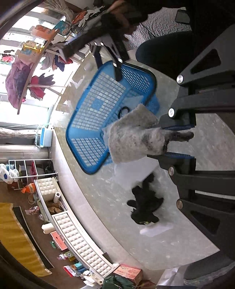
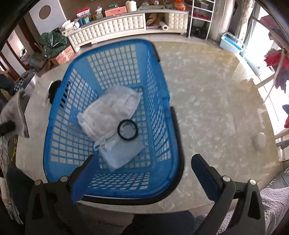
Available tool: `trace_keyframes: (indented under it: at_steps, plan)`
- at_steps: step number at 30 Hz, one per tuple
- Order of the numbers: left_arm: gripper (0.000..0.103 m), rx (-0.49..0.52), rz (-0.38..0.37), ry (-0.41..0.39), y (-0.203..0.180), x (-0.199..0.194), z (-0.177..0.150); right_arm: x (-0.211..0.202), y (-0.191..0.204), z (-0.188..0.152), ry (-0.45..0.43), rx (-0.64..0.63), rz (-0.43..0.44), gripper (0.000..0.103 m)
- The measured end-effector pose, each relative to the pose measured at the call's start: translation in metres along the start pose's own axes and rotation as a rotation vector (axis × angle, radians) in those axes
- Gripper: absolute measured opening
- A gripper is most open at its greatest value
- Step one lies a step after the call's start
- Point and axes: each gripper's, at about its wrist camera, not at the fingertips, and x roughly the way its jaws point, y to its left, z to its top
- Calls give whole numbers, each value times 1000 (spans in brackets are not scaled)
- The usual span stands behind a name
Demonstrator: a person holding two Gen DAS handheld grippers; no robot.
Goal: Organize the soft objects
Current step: 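Carry the grey felt mat over the basket and open the left tool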
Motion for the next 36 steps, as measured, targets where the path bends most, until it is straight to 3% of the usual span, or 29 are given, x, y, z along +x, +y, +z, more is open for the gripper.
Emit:
trace_keyframes:
  at_steps: [5, 22, 36]
  plan:
    - [18, 31, -14, 6, -18, 9, 17, 1, 9, -2, -3, -20, 39, 103]
    - [18, 83, -75, 35, -43, 63, 67, 2, -8, 5, -18, -21, 25, 103]
    - [18, 159, -118, 145, -56, 130, 83, 26, -24, 8, 15, 12, 49, 103]
